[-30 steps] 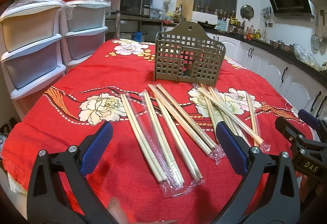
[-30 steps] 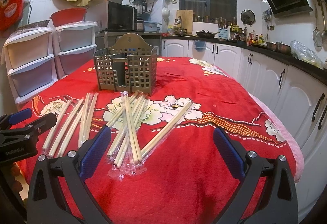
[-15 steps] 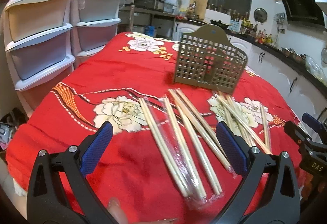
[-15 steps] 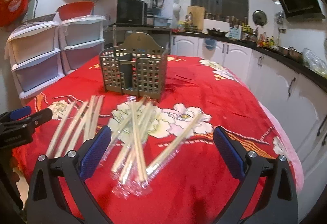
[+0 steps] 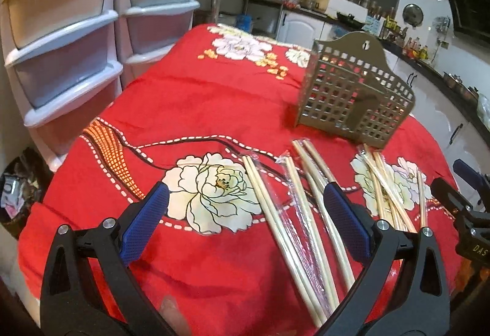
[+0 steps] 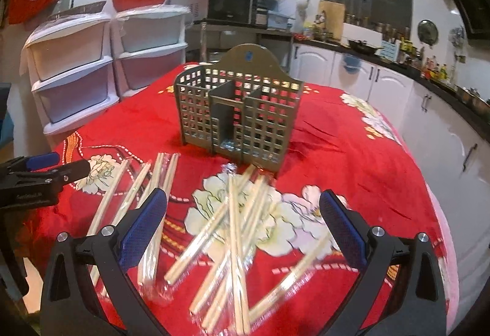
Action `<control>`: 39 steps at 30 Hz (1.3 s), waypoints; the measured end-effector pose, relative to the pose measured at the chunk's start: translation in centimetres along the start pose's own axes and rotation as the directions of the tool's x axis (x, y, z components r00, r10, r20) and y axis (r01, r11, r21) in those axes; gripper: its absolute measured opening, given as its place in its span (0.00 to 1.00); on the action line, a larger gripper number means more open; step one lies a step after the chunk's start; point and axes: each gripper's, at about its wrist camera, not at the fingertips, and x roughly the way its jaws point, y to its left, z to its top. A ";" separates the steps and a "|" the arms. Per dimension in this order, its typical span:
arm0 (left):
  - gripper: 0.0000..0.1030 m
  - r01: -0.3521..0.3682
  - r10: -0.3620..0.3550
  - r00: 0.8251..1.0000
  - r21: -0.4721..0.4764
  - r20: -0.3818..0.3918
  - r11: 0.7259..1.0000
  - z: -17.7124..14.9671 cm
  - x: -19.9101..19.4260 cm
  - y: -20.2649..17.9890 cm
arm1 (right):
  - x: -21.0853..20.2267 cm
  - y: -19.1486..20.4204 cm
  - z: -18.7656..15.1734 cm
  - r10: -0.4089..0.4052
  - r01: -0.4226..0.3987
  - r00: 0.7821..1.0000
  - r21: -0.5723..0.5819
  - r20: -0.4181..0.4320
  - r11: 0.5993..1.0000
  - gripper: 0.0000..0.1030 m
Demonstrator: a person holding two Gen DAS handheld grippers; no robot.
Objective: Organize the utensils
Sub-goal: 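Lower the left tool onto a wrapped chopstick bundle and close it while the right tool grasps another bundle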
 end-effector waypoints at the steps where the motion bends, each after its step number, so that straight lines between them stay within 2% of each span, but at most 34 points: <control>1: 0.90 0.003 -0.003 1.000 -0.009 -0.017 1.000 0.2 0.3 0.2 | 0.5 0.0 0.2 0.004 -0.004 1.000 -0.006 -0.010 1.000 0.94; 8: 0.89 0.017 -0.021 0.995 -0.045 -0.101 0.999 1.1 2.9 1.3 | 4.1 0.6 1.6 0.034 -0.038 0.997 -0.044 -0.073 0.998 0.94; 10: 0.83 0.053 -0.060 0.991 -0.060 -0.119 0.997 1.3 3.7 1.6 | 5.1 0.7 1.8 0.040 -0.045 0.995 -0.055 -0.092 0.997 0.94; 14: 0.62 0.097 -0.105 0.983 -0.060 -0.152 0.994 1.6 4.8 1.3 | 6.9 1.0 2.0 0.049 -0.059 0.991 -0.081 -0.127 0.995 0.85; 16: 0.56 0.141 -0.153 0.972 -0.077 -0.180 0.987 1.7 5.5 1.1 | 8.0 0.9 2.1 0.059 -0.071 0.987 -0.078 -0.150 0.994 0.83; 17: 0.49 0.149 -0.163 0.967 -0.082 -0.196 0.985 1.7 5.9 1.0 | 8.5 0.9 2.2 0.067 -0.080 0.985 -0.077 -0.161 0.994 0.81; 18: 0.46 0.150 -0.163 0.966 -0.079 -0.202 0.986 1.8 6.3 0.8 | 9.1 0.8 2.2 0.072 -0.086 0.982 -0.078 -0.177 0.993 0.77; 22: 0.41 0.163 -0.181 0.955 -0.096 -0.233 0.982 1.8 7.5 0.7 | 11.0 0.6 2.4 0.076 -0.100 0.972 -0.098 -0.224 0.990 0.68; 24: 0.39 0.163 -0.183 0.954 -0.102 -0.236 0.981 2.1 7.9 1.0 | 12.0 0.6 2.5 0.085 -0.112 0.965 -0.096 -0.247 0.989 0.59; 28: 0.35 0.156 -0.178 0.953 -0.106 -0.245 0.982 2.4 8.3 1.3 | 13.2 0.6 2.8 0.089 -0.119 0.960 -0.100 -0.264 0.988 0.55; 32: 0.29 0.151 -0.174 0.952 -0.112 -0.250 0.982 2.5 8.6 1.7 | 14.6 0.5 3.0 0.089 -0.123 0.955 -0.105 -0.282 0.987 0.45; 35: 0.28 0.144 -0.165 0.952 -0.098 -0.259 0.985 2.8 8.9 1.6 | 15.1 0.7 2.9 0.078 -0.115 0.956 -0.119 -0.282 0.986 0.43; 37: 0.28 0.137 -0.155 0.952 -0.085 -0.264 0.987 2.9 9.1 1.5 | 15.3 0.9 2.9 0.073 -0.112 0.958 -0.127 -0.279 0.986 0.37; 39: 0.25 0.132 -0.148 0.953 -0.079 -0.263 0.988 3.0 9.3 1.4 | 15.6 1.0 3.1 0.089 -0.128 0.954 -0.124 -0.285 0.984 0.18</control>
